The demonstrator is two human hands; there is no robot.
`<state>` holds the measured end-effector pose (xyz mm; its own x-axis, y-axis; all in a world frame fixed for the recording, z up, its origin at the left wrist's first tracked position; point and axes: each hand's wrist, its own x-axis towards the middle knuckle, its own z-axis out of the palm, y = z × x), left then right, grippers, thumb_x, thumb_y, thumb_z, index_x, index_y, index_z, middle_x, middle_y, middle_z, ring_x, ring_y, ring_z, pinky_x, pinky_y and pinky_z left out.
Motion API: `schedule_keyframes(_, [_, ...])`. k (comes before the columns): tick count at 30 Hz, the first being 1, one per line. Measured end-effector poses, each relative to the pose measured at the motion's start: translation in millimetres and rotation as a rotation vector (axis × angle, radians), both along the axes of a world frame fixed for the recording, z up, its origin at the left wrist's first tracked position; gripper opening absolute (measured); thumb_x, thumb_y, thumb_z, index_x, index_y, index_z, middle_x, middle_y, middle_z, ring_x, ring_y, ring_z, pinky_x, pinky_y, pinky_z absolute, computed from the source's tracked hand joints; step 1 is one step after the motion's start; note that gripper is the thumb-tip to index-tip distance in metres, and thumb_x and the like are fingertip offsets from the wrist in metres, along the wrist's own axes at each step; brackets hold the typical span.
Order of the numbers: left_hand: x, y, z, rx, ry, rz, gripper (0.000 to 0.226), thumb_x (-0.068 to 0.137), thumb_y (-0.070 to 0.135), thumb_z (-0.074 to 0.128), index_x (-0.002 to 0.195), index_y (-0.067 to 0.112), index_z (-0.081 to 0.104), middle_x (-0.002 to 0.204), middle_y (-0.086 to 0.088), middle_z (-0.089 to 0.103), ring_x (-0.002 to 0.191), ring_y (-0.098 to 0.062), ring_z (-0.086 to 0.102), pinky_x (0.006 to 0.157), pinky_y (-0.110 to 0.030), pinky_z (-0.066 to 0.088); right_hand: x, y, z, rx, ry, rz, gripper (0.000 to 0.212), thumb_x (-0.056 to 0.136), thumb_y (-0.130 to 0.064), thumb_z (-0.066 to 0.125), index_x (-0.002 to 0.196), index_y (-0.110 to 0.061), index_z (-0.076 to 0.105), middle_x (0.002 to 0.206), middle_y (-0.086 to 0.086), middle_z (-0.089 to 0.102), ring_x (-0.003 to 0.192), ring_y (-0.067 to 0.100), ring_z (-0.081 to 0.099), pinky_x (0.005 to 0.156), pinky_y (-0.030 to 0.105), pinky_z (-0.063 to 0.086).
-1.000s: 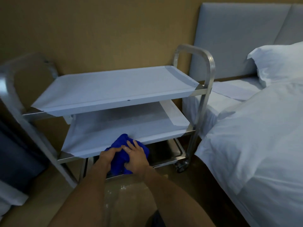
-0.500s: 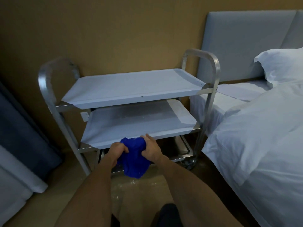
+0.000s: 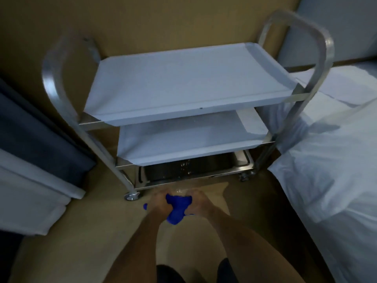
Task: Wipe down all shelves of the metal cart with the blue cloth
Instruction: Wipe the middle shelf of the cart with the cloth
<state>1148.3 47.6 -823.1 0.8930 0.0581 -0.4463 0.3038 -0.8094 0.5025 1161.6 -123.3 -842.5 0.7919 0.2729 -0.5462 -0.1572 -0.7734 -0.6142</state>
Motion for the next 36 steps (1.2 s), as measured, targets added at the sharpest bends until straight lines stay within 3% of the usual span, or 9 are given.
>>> schedule_keyframes(2, [-14.2, -1.3, 32.3, 0.002, 0.040, 0.037, 0.031, 0.070, -0.003, 0.057, 0.080, 0.025, 0.052, 0.081, 0.002, 0.061, 0.077, -0.013, 0.058, 0.060, -0.024, 0.045, -12.3, -0.7, 41.3, 0.026, 0.066, 0.009, 0.036, 0.064, -0.017, 0.084, 0.093, -0.020, 0.062, 0.099, -0.001, 0.063, 0.090, 0.015, 0.061, 0.071, 0.023, 0.049])
schedule_keyframes(6, [-38.9, -8.1, 120.0, 0.060, 0.040, 0.054, 0.027, 0.068, 0.002, 0.055, 0.074, 0.028, 0.050, 0.081, 0.003, 0.061, 0.072, -0.012, 0.058, 0.059, -0.026, 0.048, -34.9, -10.0, 139.0, 0.018, 0.126, 0.021, 0.029, 0.069, -0.015, 0.079, 0.094, -0.018, 0.065, 0.098, -0.001, 0.062, 0.090, 0.017, 0.063, 0.080, 0.031, 0.057])
schedule_keyframes(9, [-55.0, -16.8, 203.4, 0.089, 0.093, -0.006, 0.022, 0.072, 0.008, 0.053, 0.080, 0.028, 0.055, 0.080, 0.006, 0.062, 0.072, -0.009, 0.058, 0.056, -0.022, 0.044, -47.4, -12.7, 223.1, -0.096, 0.132, 0.023, 0.027, 0.069, -0.014, 0.073, 0.089, -0.021, 0.057, 0.096, 0.000, 0.062, 0.089, 0.018, 0.063, 0.077, 0.032, 0.057])
schedule_keyframes(13, [-67.1, -24.4, 301.0, 0.106, 0.144, -0.102, 0.036, 0.076, 0.013, 0.054, 0.103, 0.036, 0.061, 0.102, 0.007, 0.069, 0.081, -0.009, 0.058, 0.068, -0.021, 0.047, -59.4, -12.3, 329.9, -0.227, 0.122, 0.065, 0.019, 0.076, -0.010, 0.062, 0.092, -0.019, 0.056, 0.094, 0.000, 0.059, 0.088, 0.020, 0.061, 0.074, 0.031, 0.054])
schedule_keyframes(17, [-61.9, -19.0, 388.8, 0.079, 0.152, -0.186, 0.018, 0.078, 0.019, 0.055, 0.084, 0.036, 0.054, 0.098, 0.006, 0.069, 0.080, -0.009, 0.058, 0.069, -0.021, 0.048, -59.1, -11.4, 424.4, -0.252, 0.120, 0.096, 0.029, 0.082, -0.014, 0.055, 0.108, -0.013, 0.069, 0.096, 0.002, 0.064, 0.095, 0.021, 0.065, 0.073, 0.028, 0.049])
schedule_keyframes(21, [-49.7, -13.7, 449.7, 0.056, 0.141, -0.252, 0.017, 0.071, 0.018, 0.060, 0.078, 0.031, 0.051, 0.087, 0.005, 0.063, 0.080, -0.012, 0.058, 0.066, -0.022, 0.044, -55.8, -9.2, 491.9, -0.272, 0.083, 0.081, 0.019, 0.088, -0.018, 0.057, 0.102, -0.015, 0.068, 0.093, -0.001, 0.060, 0.091, 0.017, 0.060, 0.076, 0.028, 0.043])
schedule_keyframes(26, [-34.8, -8.1, 489.6, 0.085, 0.094, -0.321, 0.020, 0.071, 0.012, 0.060, 0.076, 0.027, 0.048, 0.084, 0.004, 0.056, 0.077, -0.012, 0.053, 0.067, -0.024, 0.047, -49.0, -3.0, 535.5, -0.314, 0.086, 0.132, 0.034, 0.087, -0.015, 0.062, 0.120, -0.006, 0.066, 0.120, 0.014, 0.066, 0.112, 0.029, 0.061, 0.087, 0.035, 0.049])
schedule_keyframes(30, [-12.8, -6.3, 501.8, 0.096, 0.078, -0.343, 0.022, 0.070, 0.010, 0.059, 0.086, 0.024, 0.050, 0.090, 0.002, 0.056, 0.081, -0.012, 0.051, 0.066, -0.023, 0.042, -30.9, 0.5, 543.8, -0.334, 0.073, 0.151, 0.040, 0.087, -0.016, 0.065, 0.125, -0.007, 0.064, 0.124, 0.015, 0.064, 0.114, 0.031, 0.061, 0.088, 0.037, 0.051])
schedule_keyframes(36, [47.3, 0.3, 497.5, 0.059, 0.040, -0.273, 0.026, 0.067, 0.007, 0.053, 0.071, 0.031, 0.042, 0.081, 0.007, 0.056, 0.085, -0.017, 0.060, 0.068, -0.029, 0.050, 37.2, -0.1, 548.0, -0.315, 0.031, 0.142, 0.050, 0.084, -0.015, 0.071, 0.132, -0.011, 0.060, 0.134, 0.009, 0.056, 0.122, 0.029, 0.054, 0.098, 0.039, 0.051])
